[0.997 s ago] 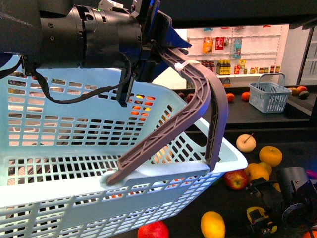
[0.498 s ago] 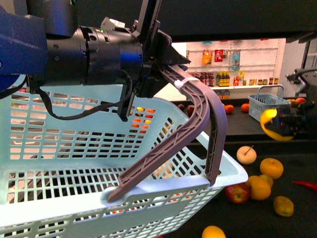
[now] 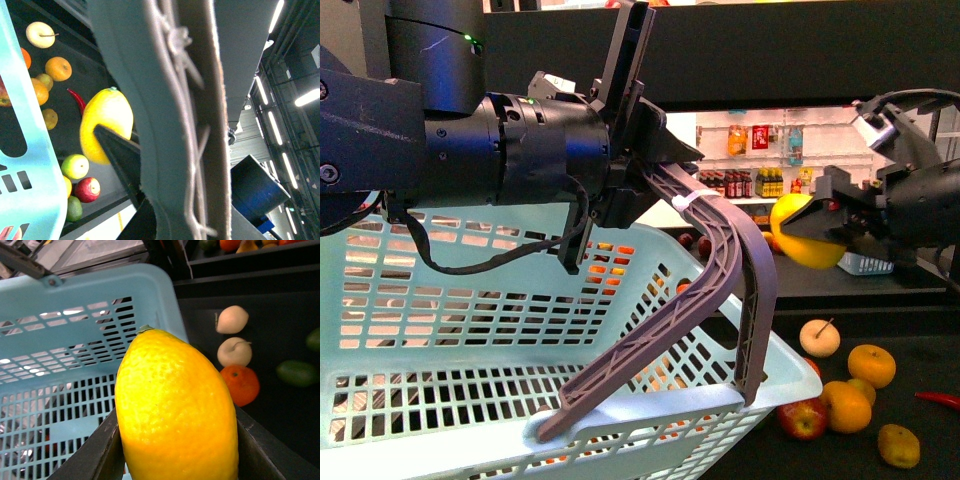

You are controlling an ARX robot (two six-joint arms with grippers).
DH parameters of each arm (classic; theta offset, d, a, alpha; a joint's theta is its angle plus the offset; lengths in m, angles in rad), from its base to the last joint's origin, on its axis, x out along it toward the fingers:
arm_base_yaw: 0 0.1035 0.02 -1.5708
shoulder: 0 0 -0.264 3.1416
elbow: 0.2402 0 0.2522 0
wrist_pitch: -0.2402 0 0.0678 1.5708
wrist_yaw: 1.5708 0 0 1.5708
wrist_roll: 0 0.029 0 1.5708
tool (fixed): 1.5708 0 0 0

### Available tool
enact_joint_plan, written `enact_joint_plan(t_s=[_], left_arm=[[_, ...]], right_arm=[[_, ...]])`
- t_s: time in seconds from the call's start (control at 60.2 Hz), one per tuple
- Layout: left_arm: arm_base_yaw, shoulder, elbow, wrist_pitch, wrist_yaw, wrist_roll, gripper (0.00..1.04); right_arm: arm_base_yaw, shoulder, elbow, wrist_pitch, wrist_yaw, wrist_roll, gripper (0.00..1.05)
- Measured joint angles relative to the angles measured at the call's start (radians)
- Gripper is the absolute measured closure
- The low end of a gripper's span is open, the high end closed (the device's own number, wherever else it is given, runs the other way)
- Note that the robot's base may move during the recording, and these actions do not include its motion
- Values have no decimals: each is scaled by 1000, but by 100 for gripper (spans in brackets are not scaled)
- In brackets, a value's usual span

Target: Pick lemon from shelf

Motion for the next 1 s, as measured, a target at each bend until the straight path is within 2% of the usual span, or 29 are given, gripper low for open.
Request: enact_joint_plan(t_s=[0.449, 0.781, 0.881, 0.997], left_arm=[[0, 0, 0, 0, 0, 0, 98], [0, 0, 0, 0, 0, 0, 98], [0, 1, 0, -1, 3, -2, 98], [0, 1, 0, -1, 0, -1, 98]], right_arm=[[102, 27, -47, 48, 25, 28, 55], [101, 35, -55, 70, 2, 30, 7], [84, 34, -50, 73, 6, 33, 8], [-34, 32, -13, 107, 63, 17, 7]])
